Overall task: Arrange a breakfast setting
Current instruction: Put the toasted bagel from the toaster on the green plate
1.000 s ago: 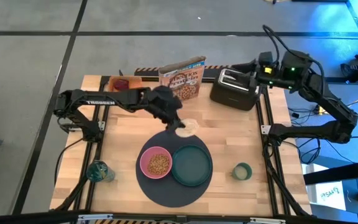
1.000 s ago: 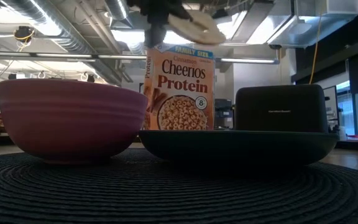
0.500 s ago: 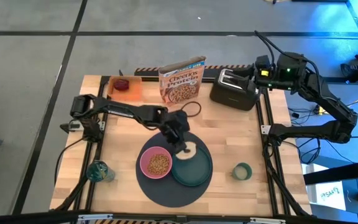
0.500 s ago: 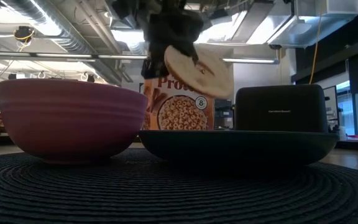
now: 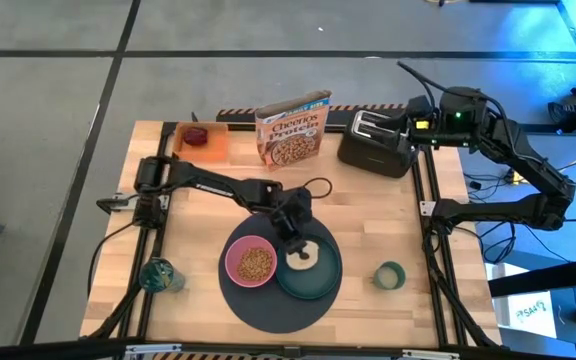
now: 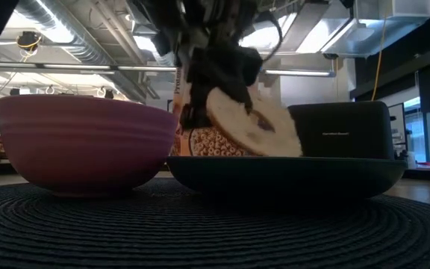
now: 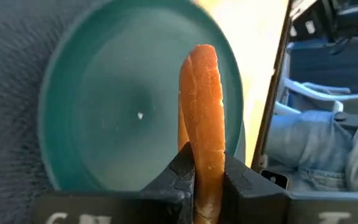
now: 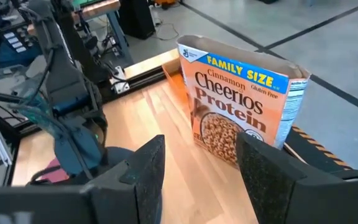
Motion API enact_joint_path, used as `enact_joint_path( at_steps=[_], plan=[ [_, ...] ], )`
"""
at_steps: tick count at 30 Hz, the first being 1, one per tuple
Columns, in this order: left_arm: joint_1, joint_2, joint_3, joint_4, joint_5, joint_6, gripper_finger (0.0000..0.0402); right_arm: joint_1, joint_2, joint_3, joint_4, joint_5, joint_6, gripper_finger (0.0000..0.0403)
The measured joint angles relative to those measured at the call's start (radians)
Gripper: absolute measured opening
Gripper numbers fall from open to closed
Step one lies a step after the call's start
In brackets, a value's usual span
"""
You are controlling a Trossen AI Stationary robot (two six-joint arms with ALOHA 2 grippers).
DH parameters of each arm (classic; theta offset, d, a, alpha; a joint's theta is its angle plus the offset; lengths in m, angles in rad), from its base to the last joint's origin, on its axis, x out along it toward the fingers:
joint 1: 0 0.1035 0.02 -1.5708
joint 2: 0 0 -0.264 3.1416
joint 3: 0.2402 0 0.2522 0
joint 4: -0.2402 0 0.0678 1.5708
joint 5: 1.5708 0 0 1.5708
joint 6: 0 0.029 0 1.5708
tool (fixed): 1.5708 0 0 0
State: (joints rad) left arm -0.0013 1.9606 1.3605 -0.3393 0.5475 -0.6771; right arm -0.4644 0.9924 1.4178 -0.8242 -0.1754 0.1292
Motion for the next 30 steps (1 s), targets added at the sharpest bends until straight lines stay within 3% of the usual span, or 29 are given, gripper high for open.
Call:
enact_joint_path(
  at_steps=[15,30],
  plan=[
    [-0.012,0.06,0.0,-0.005,-0.051,0.007,0.0028,0.0,-0.003,0.0,-0.065,-0.001,-0.007,0.0186],
    [-0.007,0.06,0.0,-0.056,-0.079,0.07,0.0139,0.0,-0.003,0.0,-0.076,-0.019,-0.015,0.0186]
  ],
)
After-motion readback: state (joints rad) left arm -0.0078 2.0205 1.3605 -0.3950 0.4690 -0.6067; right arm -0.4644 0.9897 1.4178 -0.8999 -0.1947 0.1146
